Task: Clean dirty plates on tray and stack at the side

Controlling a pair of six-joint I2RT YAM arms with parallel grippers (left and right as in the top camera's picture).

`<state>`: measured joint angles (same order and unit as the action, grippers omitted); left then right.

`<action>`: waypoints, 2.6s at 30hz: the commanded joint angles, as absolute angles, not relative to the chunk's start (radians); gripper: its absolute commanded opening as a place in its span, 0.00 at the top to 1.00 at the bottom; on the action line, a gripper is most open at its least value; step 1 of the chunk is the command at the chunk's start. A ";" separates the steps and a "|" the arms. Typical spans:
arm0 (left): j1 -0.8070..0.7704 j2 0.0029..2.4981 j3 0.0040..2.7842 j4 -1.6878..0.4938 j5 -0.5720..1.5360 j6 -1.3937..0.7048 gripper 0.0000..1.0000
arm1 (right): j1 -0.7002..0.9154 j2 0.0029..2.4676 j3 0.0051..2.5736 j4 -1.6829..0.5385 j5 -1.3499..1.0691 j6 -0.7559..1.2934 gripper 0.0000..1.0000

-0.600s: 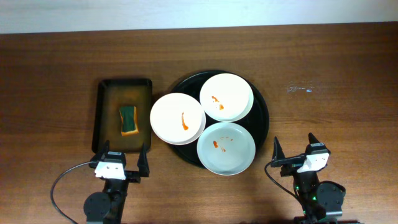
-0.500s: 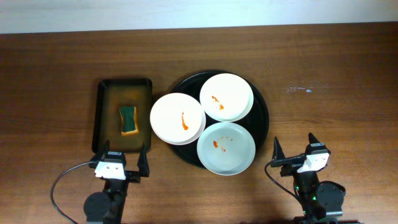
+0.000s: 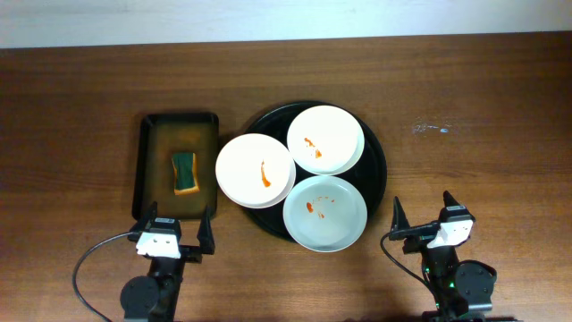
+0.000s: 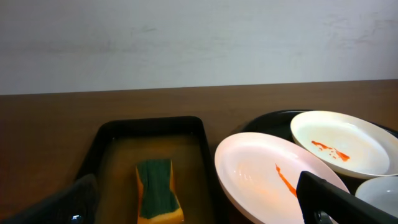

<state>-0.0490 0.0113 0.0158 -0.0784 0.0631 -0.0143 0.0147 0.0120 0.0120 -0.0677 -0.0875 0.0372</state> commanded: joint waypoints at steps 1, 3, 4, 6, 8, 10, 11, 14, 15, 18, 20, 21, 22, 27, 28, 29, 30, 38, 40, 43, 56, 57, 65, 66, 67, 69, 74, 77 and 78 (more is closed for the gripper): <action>-0.045 0.014 0.009 -0.077 0.057 0.005 0.01 | 0.020 0.007 0.006 -0.072 -0.078 0.037 0.01; -0.044 0.014 0.009 -0.077 0.057 0.005 0.01 | 0.020 0.007 0.006 -0.072 -0.078 0.037 0.01; -0.044 0.014 0.009 -0.077 0.057 0.005 0.01 | 0.020 0.007 0.006 -0.072 -0.078 0.037 0.01; -0.044 0.014 0.009 -0.077 0.057 0.005 0.01 | 0.020 0.007 0.006 -0.072 -0.078 0.037 0.01; -0.044 0.014 0.009 -0.077 0.057 0.005 0.01 | 0.020 0.007 0.006 -0.072 -0.078 0.037 0.01; -0.044 0.014 0.009 -0.077 0.056 0.005 0.01 | 0.020 0.007 0.006 -0.072 -0.078 0.037 0.01; -0.044 0.014 0.009 -0.077 0.057 0.005 0.01 | 0.020 0.007 0.006 -0.072 -0.078 0.037 0.01; -0.044 0.014 0.009 -0.077 0.056 0.005 0.01 | 0.020 0.007 0.006 -0.072 -0.078 0.037 0.01; -0.044 0.014 0.009 -0.077 0.056 0.005 0.01 | 0.020 0.007 0.006 -0.072 -0.078 0.037 0.01; -0.044 0.014 0.009 -0.076 0.057 0.005 0.01 | 0.020 0.007 0.006 -0.072 -0.078 0.037 0.01; -0.044 0.014 0.009 -0.076 0.056 0.005 0.01 | 0.020 0.007 0.006 -0.072 -0.078 0.037 0.01; -0.044 0.014 0.009 -0.076 0.056 0.005 0.01 | 0.020 0.007 0.006 -0.072 -0.078 0.037 0.01; -0.044 0.014 0.009 -0.076 0.056 0.005 0.01 | 0.020 0.007 0.006 -0.072 -0.078 0.037 0.01; -0.045 0.014 0.009 -0.076 0.065 0.004 0.01 | 0.020 0.007 0.006 -0.072 -0.078 0.037 0.01; -0.045 0.014 0.009 -0.076 0.065 0.004 0.01 | 0.020 0.007 0.006 -0.071 -0.080 0.038 0.01; -0.045 0.014 0.009 -0.076 0.065 0.004 0.01 | 0.020 0.007 0.006 -0.072 -0.079 0.038 0.01; -0.045 0.014 0.009 -0.076 0.065 0.004 0.01 | 0.020 0.007 0.006 -0.072 -0.078 0.038 0.01; -0.044 0.014 0.043 -0.138 0.064 -0.010 0.01 | 0.020 0.049 0.044 -0.136 -0.121 0.140 0.01; -0.044 0.018 0.112 -0.249 0.064 -0.010 0.01 | 0.020 0.102 0.117 -0.239 -0.125 0.140 0.01; -0.044 0.110 0.286 -0.409 0.064 -0.010 0.01 | 0.020 0.267 0.303 -0.379 -0.198 0.140 0.01; -0.045 0.966 0.953 -0.791 0.084 -0.010 0.01 | 0.020 0.881 0.779 -0.811 -0.408 0.149 0.01; -0.045 0.985 0.953 -0.791 0.091 -0.010 0.01 | 0.020 0.900 0.779 -0.826 -0.408 0.184 0.01; -0.044 1.061 0.953 -0.768 0.090 -0.010 0.01 | 0.022 1.150 0.776 -0.971 -0.429 0.433 0.26; -0.044 1.061 0.953 -0.767 0.090 -0.010 0.01 | 0.022 1.192 0.772 -0.973 -0.461 0.434 0.30; -0.044 1.061 0.953 -0.767 0.090 -0.010 0.01 | 0.022 1.234 0.766 -0.971 -0.488 0.436 0.30; -0.044 1.061 0.953 -0.764 0.090 -0.010 0.01 | 0.022 1.317 0.756 -0.965 -0.523 0.436 0.31; -0.044 1.061 0.953 -0.760 0.090 -0.010 0.01 | 0.024 1.381 0.756 -0.957 -0.512 0.436 0.35; -0.044 1.061 0.953 -0.753 0.090 -0.010 0.01 | 0.107 1.380 0.756 -0.959 -0.456 0.488 0.35; -0.044 1.061 0.953 -0.751 0.090 -0.010 0.01 | 0.135 1.379 0.757 -0.958 -0.427 0.507 0.35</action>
<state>-0.0490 1.0588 0.9298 -0.7612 0.0757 -0.0154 0.0723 1.3792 0.7616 -0.9577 -0.4904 0.4583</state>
